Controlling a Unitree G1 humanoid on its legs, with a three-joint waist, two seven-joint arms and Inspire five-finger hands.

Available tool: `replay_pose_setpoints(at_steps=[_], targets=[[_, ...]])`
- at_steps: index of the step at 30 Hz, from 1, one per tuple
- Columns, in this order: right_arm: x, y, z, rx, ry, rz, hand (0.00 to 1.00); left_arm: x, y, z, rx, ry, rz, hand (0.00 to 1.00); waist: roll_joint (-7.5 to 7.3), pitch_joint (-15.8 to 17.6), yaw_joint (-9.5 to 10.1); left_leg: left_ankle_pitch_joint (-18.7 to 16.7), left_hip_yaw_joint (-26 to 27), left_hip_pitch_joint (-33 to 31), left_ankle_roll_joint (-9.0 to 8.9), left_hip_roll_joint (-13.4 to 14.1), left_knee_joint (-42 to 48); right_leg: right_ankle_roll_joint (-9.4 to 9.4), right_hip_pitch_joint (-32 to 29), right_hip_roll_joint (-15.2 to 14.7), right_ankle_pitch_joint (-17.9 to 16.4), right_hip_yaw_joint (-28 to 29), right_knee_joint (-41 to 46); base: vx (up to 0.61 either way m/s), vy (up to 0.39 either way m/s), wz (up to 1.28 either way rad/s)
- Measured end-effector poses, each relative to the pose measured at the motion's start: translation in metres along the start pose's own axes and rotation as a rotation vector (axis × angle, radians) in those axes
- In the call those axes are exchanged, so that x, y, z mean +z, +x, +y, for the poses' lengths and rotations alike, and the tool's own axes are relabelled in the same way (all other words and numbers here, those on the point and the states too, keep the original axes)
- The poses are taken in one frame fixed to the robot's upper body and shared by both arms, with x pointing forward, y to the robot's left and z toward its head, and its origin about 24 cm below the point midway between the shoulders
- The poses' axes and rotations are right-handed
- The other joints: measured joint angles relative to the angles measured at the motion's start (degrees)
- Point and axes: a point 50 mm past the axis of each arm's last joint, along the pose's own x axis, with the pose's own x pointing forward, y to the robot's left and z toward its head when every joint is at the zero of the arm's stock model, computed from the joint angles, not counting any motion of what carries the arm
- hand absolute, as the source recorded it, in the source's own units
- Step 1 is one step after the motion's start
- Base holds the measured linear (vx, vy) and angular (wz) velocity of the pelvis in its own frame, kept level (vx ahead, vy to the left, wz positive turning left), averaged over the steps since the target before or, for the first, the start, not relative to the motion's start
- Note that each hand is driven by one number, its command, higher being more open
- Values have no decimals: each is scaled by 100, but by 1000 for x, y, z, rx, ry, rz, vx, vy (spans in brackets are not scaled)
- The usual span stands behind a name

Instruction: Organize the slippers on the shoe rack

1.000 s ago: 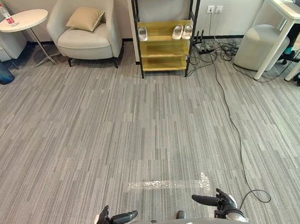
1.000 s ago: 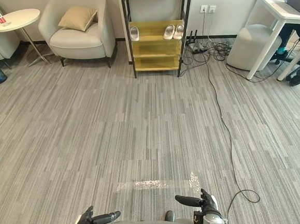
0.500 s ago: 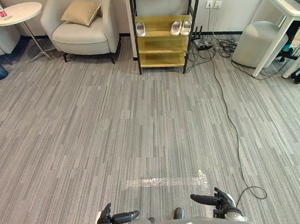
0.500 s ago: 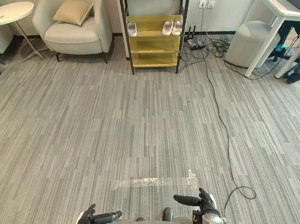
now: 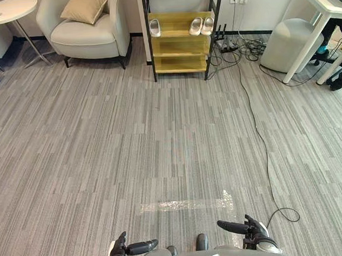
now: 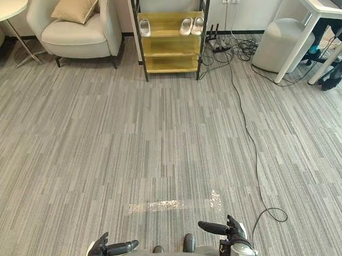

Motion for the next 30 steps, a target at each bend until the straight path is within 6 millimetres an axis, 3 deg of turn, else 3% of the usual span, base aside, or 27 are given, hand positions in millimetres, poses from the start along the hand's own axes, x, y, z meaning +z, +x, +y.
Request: replay_pose_setpoints(at_steps=[4,6,7,8,9,10,12,13,16,17,19,21,23,25,27,28,29,30], targets=[[2,0,2,5,3,-6,100,5,1,1,3,-11,-8,100,-36,26,-18,-288,16,-224,-79,48,447,-54,-5,25,-83,-16,4,5,-6,-1],[3,0,1,5,-2,-12,100,7,2,-1,3,-38,-16,100,58,72,-13,-888,75,-539,-255,274,1436,-184,115,178,-218,-32,5,52,-18,-13],[3,0,1,5,-3,-12,100,8,2,-1,3,-40,-17,100,71,76,-12,-925,92,-563,-304,301,1533,-199,130,190,-230,-28,5,74,2,-14],[4,0,1,9,-8,-18,100,8,1,0,5,-46,-25,100,64,96,6,-1084,218,-770,-524,421,2154,-258,199,231,-285,-24,3,96,-4,-6],[4,0,2,9,-6,-19,100,14,2,1,7,-55,-46,100,99,119,4,-1059,345,-1178,-567,531,3062,-309,241,249,-334,-11,5,193,-8,-11],[5,0,-1,4,-4,-21,100,20,2,-1,3,-76,-75,100,121,136,14,-891,438,-1569,-762,697,4064,-341,376,271,-395,49,23,172,-16,-18],[7,1,-6,-11,5,-24,100,27,2,-7,-7,-120,-105,100,262,223,74,-1089,527,-2148,-492,935,5268,-453,616,224,-540,253,83,258,35,-39],[8,1,-8,-17,8,-28,100,30,2,-8,-10,-129,-117,100,319,251,76,-1141,524,-2338,-438,972,5369,-470,697,144,-626,326,111,315,97,-43],[10,2,-8,-20,21,-29,100,39,3,-9,-12,-133,-147,100,309,277,95,-1146,544,-2817,-443,894,4635,-327,790,-234,-874,445,196,298,162,-28],[11,2,-7,-20,23,-31,100,45,4,-9,-16,-133,-165,100,290,292,116,-1010,474,-2974,-507,756,3783,-193,847,-451,-1054,486,214,470,256,-13],[13,2,-5,-15,24,-35,100,51,4,-8,-14,-132,-183,100,210,342,175,-392,296,-3039,-542,456,2354,-8,961,-753,-1339,496,238,504,276,-16],[14,3,-4,-14,23,-37,100,49,4,-9,-12,-140,-175,100,248,333,229,315,187,-2994,-537,437,1661,184,1118,-842,-1649,574,280,472,269,-33],[17,3,9,22,31,-41,100,52,5,-4,-2,-158,-183,100,117,360,278,292,221,-3102,-157,362,2356,119,1044,-962,-1853,605,904,558,290,-35],[17,2,19,50,40,-45,100,56,6,0,4,-147,-190,100,-37,322,314,-129,372,-2972,21,320,2645,284,560,-1127,-1916,659,2225,516,254,-23],[20,1,25,83,39,-58,100,49,7,6,20,-118,-155,100,-223,356,269,-653,517,-2206,305,127,2704,1038,-165,-1317,-1581,822,4849,735,301,-21],[21,1,25,84,40,-63,100,48,7,6,19,-110,-152,100,-220,359,255,-723,515,-2072,334,111,2689,1097,-316,-1329,-1551,789,5282,693,194,-8],[29,2,25,85,37,-93,100,46,7,4,11,-76,-139,100,-174,391,206,-879,493,-1427,392,70,2403,828,-847,-1432,-1686,248,6592,539,125,-3],[30,2,25,85,36,-99,100,46,7,4,9,-73,-138,100,-167,396,192,-880,477,-1334,394,62,2337,755,-908,-1454,-1721,138,6673,523,108,0]])
